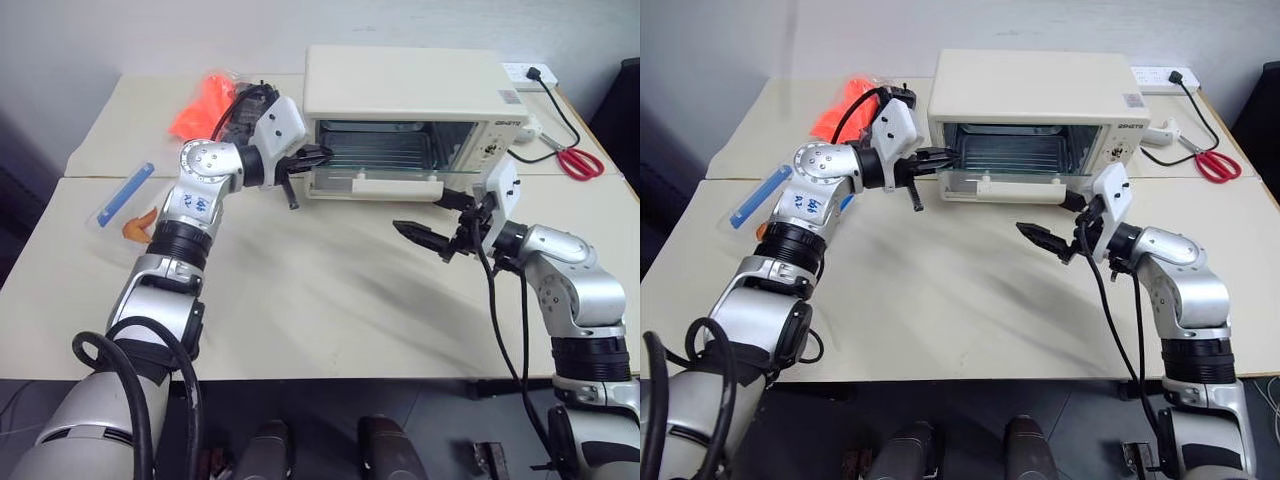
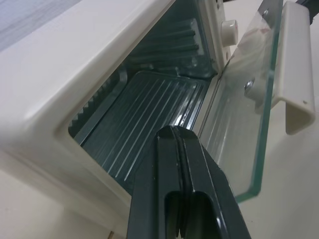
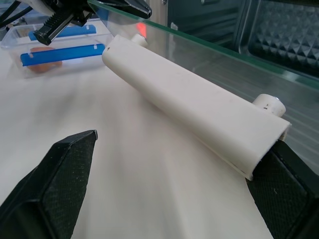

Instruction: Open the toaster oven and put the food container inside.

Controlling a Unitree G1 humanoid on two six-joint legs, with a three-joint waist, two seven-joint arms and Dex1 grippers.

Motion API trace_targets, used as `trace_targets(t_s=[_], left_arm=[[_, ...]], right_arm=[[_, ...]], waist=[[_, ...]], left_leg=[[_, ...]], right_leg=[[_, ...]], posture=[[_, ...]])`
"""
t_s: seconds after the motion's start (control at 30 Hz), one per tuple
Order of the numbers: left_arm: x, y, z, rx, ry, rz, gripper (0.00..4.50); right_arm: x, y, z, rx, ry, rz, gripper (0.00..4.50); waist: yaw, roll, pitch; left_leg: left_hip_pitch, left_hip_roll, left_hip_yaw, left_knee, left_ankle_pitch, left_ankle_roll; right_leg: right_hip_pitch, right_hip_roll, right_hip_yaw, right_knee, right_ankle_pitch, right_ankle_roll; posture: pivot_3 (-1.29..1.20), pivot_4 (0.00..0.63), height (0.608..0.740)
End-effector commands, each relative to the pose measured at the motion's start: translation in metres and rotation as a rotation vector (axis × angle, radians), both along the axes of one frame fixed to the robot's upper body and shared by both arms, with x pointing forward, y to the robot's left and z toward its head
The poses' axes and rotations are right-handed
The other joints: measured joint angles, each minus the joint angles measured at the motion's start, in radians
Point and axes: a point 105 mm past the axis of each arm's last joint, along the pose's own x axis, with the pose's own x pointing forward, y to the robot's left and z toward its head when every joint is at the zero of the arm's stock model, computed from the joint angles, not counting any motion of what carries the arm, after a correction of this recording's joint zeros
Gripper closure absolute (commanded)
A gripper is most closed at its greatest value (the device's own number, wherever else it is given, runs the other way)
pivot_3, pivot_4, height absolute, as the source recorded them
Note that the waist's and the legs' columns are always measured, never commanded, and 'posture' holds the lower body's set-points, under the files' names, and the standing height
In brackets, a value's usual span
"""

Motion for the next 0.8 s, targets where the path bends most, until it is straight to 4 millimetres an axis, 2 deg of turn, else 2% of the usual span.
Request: trace_targets(t_s=[0.03, 0.17, 0.33, 0.47, 0.6, 0.67, 0.8], left_arm=[[-0.005, -0.007, 0.011, -0.012, -0.030, -0.048, 4.49], [-0.009, -0.013, 0.005, -0.017, -0.003, -0.083, 4.49], [-0.015, -0.024, -0.016, 0.006, 0.061, -0.129, 4.49], [-0.025, -0.033, -0.055, 0.092, 0.141, -0.179, 4.49], [-0.027, -0.036, -0.081, 0.157, 0.170, -0.164, 4.49], [-0.024, -0.038, -0.086, 0.151, 0.191, -0.138, 4.49], [-0.022, -0.039, -0.095, 0.152, 0.217, -0.109, 4.49]], right_arm=[[-0.017, -0.024, 0.019, -0.038, -0.061, -0.053, 0.00], [-0.043, -0.058, 0.018, -0.103, -0.018, -0.130, 0.00], [-0.075, -0.066, 0.021, -0.158, 0.028, -0.117, 0.00], [-0.099, -0.067, 0.038, -0.158, 0.041, -0.081, 0.00], [-0.103, -0.068, 0.058, -0.101, 0.002, -0.099, 0.00], [-0.103, -0.067, 0.066, -0.070, -0.015, -0.106, 0.00], [-0.103, -0.063, 0.069, -0.059, -0.018, -0.105, 0.00]], waist=[[0.006, 0.000, 0.000], [0.029, -0.001, 0.000], [0.043, -0.001, 0.001], [0.044, -0.002, 0.001], [0.047, -0.003, 0.002], [0.049, -0.003, 0.002], [0.050, -0.003, 0.002]], left_leg=[[0.000, 0.000, 0.000, 0.000, 0.000, 0.000], [-0.002, -0.002, 0.000, 0.001, 0.000, 0.002], [-0.001, -0.002, 0.000, 0.003, 0.000, 0.003], [-0.001, -0.001, 0.001, 0.004, 0.000, 0.003], [-0.001, -0.001, 0.001, 0.005, 0.000, 0.003], [-0.001, -0.001, 0.000, 0.006, 0.000, 0.003], [-0.002, -0.001, 0.000, 0.007, 0.000, 0.004]], right_leg=[[0.000, 0.000, 0.000, 0.000, 0.000, 0.000], [-0.001, -0.001, 0.000, 0.000, 0.000, 0.000], [0.000, -0.001, 0.000, 0.000, 0.001, 0.001], [0.001, 0.000, 0.001, 0.001, 0.001, 0.001], [0.001, 0.000, 0.001, 0.002, 0.001, 0.002], [0.001, 0.000, 0.001, 0.002, 0.001, 0.002], [0.001, -0.001, 0.001, 0.002, 0.001, 0.002]], posture=[[0.00, 0.150, 0.740], [0.00, 0.150, 0.740], [0.00, 0.150, 0.740], [0.00, 0.150, 0.740], [0.00, 0.150, 0.740], [0.00, 0.150, 0.740], [0.00, 0.150, 0.740]])
